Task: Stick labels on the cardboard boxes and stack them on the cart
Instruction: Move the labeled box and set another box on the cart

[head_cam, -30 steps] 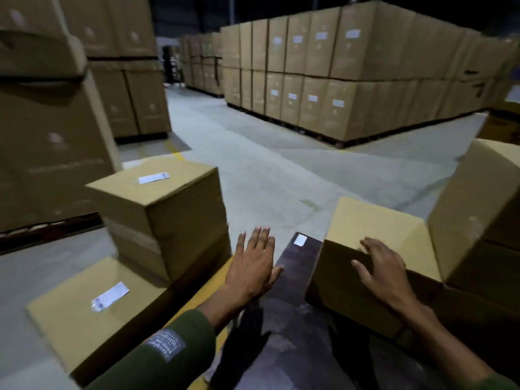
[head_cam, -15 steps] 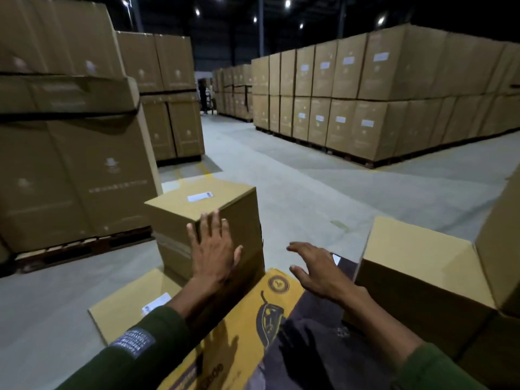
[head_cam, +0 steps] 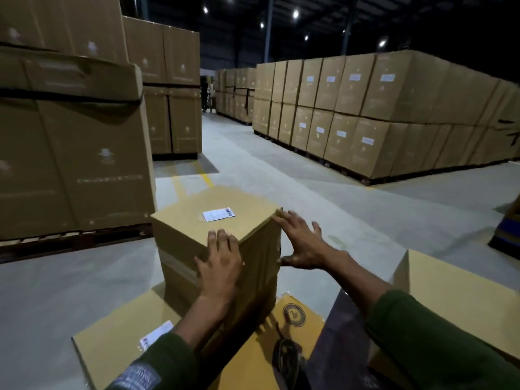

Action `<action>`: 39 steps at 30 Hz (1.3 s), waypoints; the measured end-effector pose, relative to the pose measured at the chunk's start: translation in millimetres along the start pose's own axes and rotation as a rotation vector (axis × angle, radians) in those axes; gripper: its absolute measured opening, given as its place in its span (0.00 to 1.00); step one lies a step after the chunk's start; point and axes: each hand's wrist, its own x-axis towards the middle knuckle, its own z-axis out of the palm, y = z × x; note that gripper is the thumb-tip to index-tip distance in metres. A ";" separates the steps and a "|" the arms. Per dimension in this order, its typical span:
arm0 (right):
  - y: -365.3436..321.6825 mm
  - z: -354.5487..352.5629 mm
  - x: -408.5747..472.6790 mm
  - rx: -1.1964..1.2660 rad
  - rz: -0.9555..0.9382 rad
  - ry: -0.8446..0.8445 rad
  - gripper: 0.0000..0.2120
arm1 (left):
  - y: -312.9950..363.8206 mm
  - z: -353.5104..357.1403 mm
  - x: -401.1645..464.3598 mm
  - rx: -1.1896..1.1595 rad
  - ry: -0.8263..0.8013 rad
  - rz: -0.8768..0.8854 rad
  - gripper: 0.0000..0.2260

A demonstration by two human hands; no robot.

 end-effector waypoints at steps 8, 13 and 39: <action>12.8 14.6 75.0 0.026 -0.058 -0.090 0.56 | -12.5 18.8 -1.4 -0.018 0.068 -0.011 0.32; 17.0 25.8 86.2 0.095 -0.120 0.013 0.52 | -7.1 15.9 -2.9 -0.147 0.111 -0.002 0.29; -76.8 -20.8 -264.3 0.065 0.185 0.585 0.42 | 52.8 -83.1 -206.8 -0.301 0.613 0.309 0.20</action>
